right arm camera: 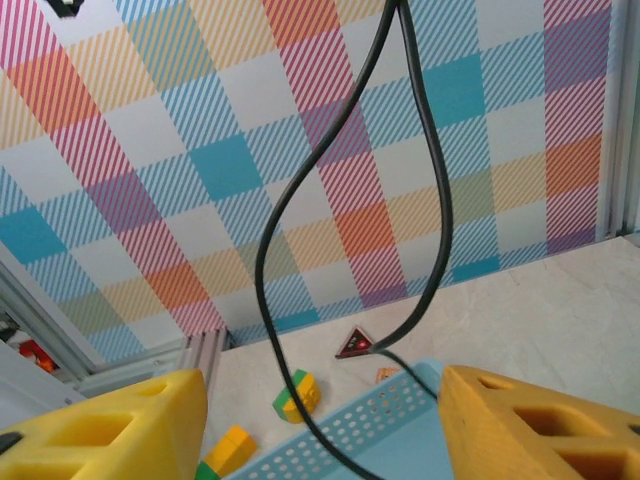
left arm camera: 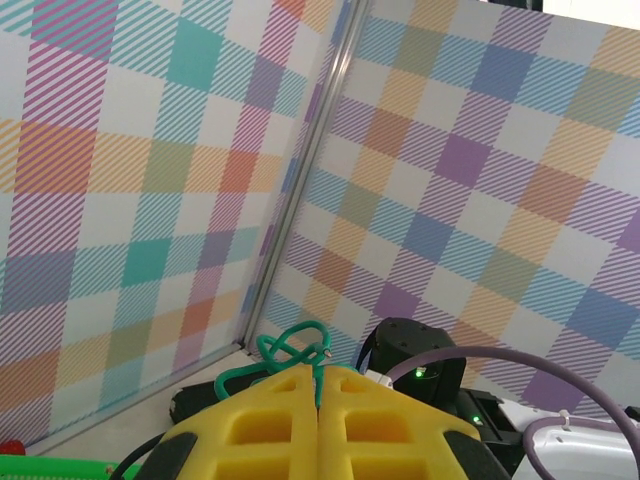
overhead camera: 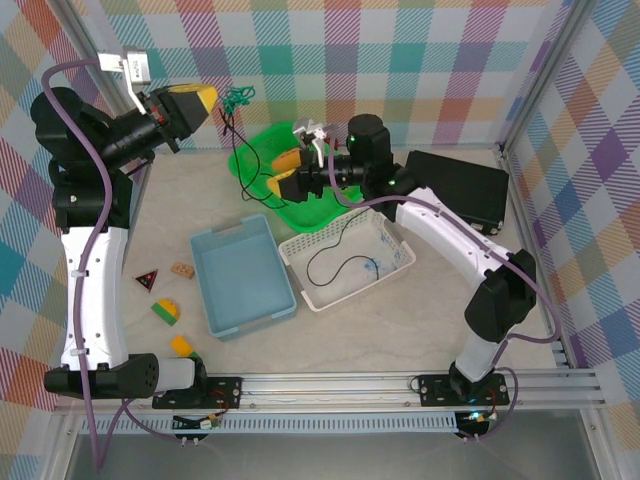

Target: Untangle the cables

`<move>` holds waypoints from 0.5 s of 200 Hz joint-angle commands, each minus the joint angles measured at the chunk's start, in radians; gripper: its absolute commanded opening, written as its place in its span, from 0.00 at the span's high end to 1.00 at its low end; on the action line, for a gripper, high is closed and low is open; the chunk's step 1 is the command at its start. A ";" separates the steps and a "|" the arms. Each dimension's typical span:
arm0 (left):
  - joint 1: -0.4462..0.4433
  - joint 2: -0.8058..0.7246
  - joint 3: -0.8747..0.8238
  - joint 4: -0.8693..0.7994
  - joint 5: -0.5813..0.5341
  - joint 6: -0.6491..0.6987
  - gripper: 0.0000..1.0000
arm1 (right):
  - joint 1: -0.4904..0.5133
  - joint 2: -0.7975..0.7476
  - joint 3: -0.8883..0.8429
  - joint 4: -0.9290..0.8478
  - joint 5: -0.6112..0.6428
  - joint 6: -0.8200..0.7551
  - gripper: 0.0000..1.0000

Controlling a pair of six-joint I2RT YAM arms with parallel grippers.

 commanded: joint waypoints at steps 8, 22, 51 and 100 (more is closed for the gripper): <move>0.012 -0.025 -0.016 0.061 0.032 -0.023 1.00 | 0.021 0.009 0.069 0.000 -0.020 0.115 0.41; 0.012 -0.027 -0.026 0.061 0.026 -0.020 1.00 | 0.038 0.020 0.107 -0.036 -0.028 0.179 0.44; 0.012 -0.029 -0.028 0.038 0.015 -0.006 1.00 | 0.090 0.064 0.197 -0.127 -0.010 0.258 0.48; 0.012 -0.034 -0.030 0.006 -0.010 0.007 1.00 | 0.156 0.184 0.375 -0.280 0.166 0.340 0.51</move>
